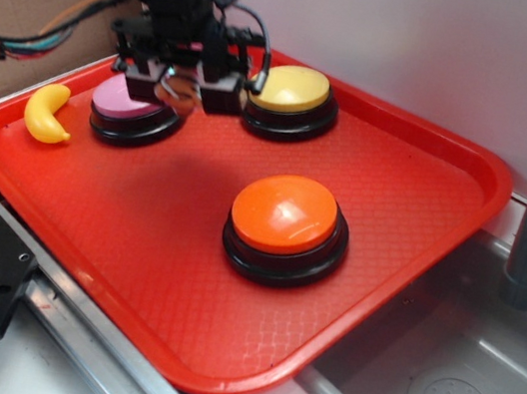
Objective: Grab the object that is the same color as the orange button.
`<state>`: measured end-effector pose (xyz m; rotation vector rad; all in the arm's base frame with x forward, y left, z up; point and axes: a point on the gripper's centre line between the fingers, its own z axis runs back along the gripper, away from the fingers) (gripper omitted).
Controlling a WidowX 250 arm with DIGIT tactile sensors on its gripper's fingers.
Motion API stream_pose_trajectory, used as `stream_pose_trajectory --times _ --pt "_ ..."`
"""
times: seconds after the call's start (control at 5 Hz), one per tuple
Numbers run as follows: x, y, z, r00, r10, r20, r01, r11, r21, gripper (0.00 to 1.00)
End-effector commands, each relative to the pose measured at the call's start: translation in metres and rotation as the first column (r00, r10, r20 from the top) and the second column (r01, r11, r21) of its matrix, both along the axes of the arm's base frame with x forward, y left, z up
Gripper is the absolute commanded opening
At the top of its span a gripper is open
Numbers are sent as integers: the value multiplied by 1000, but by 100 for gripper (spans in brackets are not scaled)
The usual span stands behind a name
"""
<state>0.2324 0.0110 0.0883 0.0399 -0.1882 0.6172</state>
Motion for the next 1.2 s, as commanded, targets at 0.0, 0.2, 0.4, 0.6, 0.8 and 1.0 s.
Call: stream_pose_trajectory --times 0.0,0.2,0.4,0.6,0.8,1.0 --pt "-17 16 61 985 -171 -29 170 985 -25 0" --pt "-32 22 76 953 -284 -110 281 959 -39 0" --pt "-49 23 87 933 -336 -130 334 942 -43 0" --pt "-59 20 92 903 -402 -152 396 916 -69 0" --pt "-68 16 89 912 -397 -101 389 917 -85 0" --pt "-70 15 87 922 -377 -87 373 926 -59 0"
